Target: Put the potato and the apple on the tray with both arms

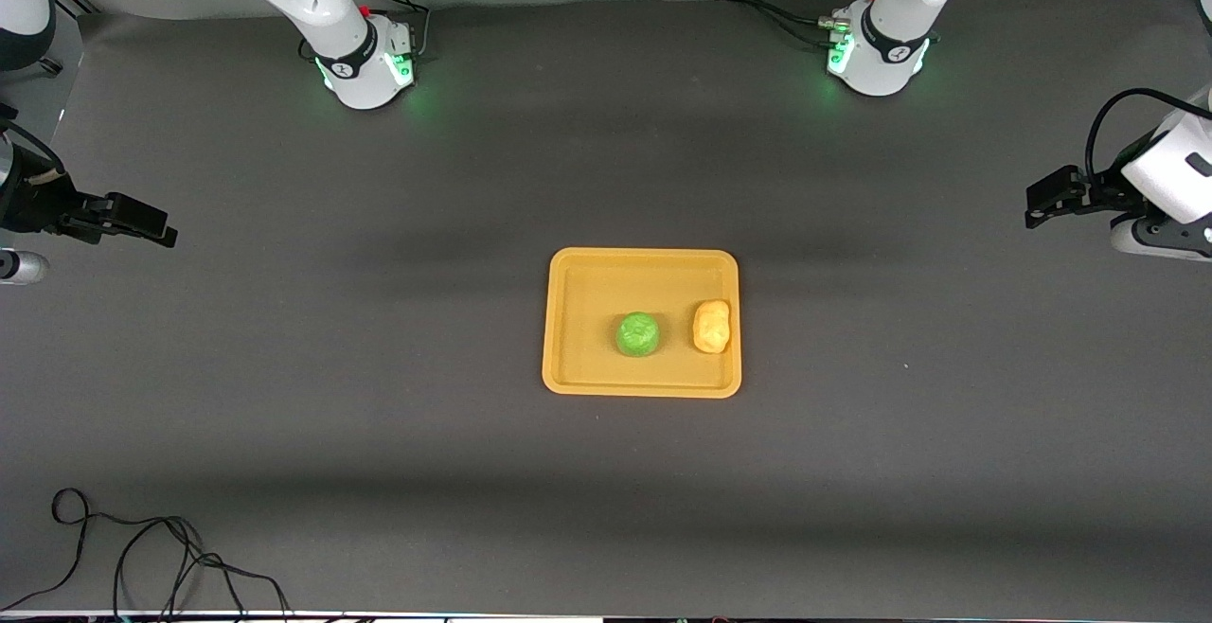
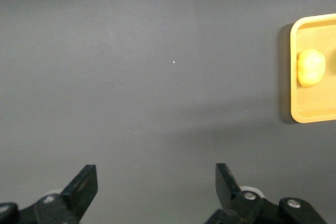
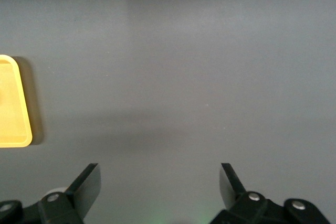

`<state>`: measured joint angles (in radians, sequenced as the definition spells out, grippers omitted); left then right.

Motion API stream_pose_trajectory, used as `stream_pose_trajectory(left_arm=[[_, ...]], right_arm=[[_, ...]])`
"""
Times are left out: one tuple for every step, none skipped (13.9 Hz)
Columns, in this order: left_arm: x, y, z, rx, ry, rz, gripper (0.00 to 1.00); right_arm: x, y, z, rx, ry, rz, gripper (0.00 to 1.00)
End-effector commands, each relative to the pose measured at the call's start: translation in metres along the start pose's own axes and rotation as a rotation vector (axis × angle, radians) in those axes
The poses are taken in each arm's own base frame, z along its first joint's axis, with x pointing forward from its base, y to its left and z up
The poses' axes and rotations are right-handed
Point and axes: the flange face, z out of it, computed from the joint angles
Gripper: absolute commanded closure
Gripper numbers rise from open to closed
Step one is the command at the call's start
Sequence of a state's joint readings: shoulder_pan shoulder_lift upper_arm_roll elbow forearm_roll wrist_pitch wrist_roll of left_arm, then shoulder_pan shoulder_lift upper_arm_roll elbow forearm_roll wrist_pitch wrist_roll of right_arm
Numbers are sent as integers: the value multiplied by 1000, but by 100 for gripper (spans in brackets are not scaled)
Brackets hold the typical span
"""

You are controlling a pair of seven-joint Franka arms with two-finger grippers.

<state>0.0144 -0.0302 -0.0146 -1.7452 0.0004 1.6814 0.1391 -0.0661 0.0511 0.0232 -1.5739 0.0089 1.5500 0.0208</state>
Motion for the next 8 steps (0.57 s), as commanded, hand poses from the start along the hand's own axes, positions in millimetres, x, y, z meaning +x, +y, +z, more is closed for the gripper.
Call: stream_pose_trajectory(left_arm=[[-3, 3, -1, 16, -10, -12, 0], [-3, 4, 0, 16, -10, -33, 0], [-1, 4, -1, 16, -4, -39, 0], [0, 3, 1, 16, -5, -41, 0], [-1, 3, 1, 16, -5, -41, 0], [0, 3, 0, 16, -4, -39, 0], [0, 3, 0, 16, -2, -41, 0], [0, 4, 1, 16, -4, -38, 0]], right_arm=[[-4, 1, -5, -36, 15, -123, 0], [-3, 1, -6, -36, 20, -123, 0], [-3, 0, -6, -36, 18, -124, 0], [-3, 0, -7, -36, 20, -123, 0], [-3, 0, -7, -35, 20, -121, 0], [-3, 0, -7, -33, 20, -121, 0], [-3, 0, -7, -33, 20, -121, 0], [-3, 0, -7, -33, 20, -121, 0]])
